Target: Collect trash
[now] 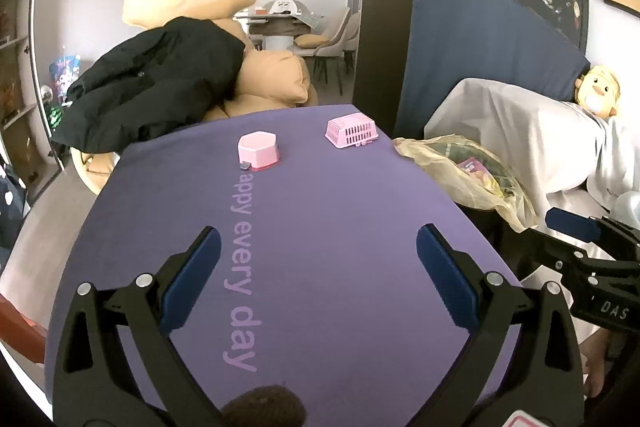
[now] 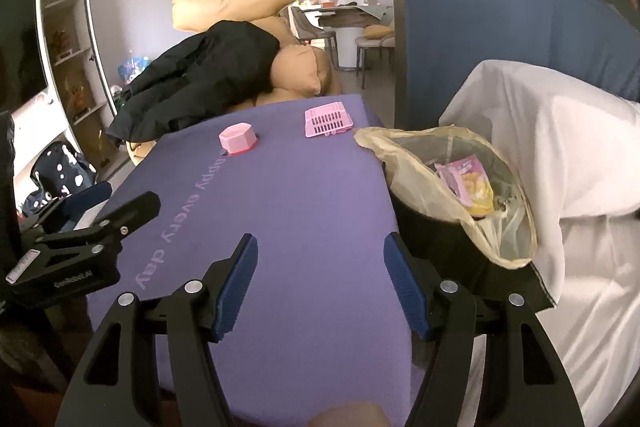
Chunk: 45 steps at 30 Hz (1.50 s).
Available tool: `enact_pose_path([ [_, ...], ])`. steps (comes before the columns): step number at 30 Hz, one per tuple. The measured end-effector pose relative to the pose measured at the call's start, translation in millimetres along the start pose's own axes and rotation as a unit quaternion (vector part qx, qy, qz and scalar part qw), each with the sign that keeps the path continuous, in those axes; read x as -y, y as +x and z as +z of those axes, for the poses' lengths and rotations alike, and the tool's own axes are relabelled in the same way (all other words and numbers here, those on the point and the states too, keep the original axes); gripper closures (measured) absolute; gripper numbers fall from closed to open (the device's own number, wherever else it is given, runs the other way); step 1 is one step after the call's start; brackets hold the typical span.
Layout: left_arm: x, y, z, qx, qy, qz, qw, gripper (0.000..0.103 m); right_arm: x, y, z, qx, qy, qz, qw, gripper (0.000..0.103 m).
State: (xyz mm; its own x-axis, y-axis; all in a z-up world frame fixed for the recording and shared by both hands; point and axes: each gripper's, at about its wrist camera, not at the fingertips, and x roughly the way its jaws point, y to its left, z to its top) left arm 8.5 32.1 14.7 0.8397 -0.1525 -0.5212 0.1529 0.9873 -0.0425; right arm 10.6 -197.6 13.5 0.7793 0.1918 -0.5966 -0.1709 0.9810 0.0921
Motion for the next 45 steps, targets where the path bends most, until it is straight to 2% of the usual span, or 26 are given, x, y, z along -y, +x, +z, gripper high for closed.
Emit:
enact_pose_path([
  [8, 3.0, -3.1, -0.7, 0.000, -0.002, 0.005, 1.0000, 0.009, -5.0, -5.7, -2.5, 0.017, -0.013, -0.020, 1.000, 0.041],
  [45, 8.4, -4.7, -1.5, 0.004, 0.000, 0.004, 1.0000, 0.009, -1.4, -5.9, -1.9, 0.017, -0.009, -0.028, 0.999, 0.041],
])
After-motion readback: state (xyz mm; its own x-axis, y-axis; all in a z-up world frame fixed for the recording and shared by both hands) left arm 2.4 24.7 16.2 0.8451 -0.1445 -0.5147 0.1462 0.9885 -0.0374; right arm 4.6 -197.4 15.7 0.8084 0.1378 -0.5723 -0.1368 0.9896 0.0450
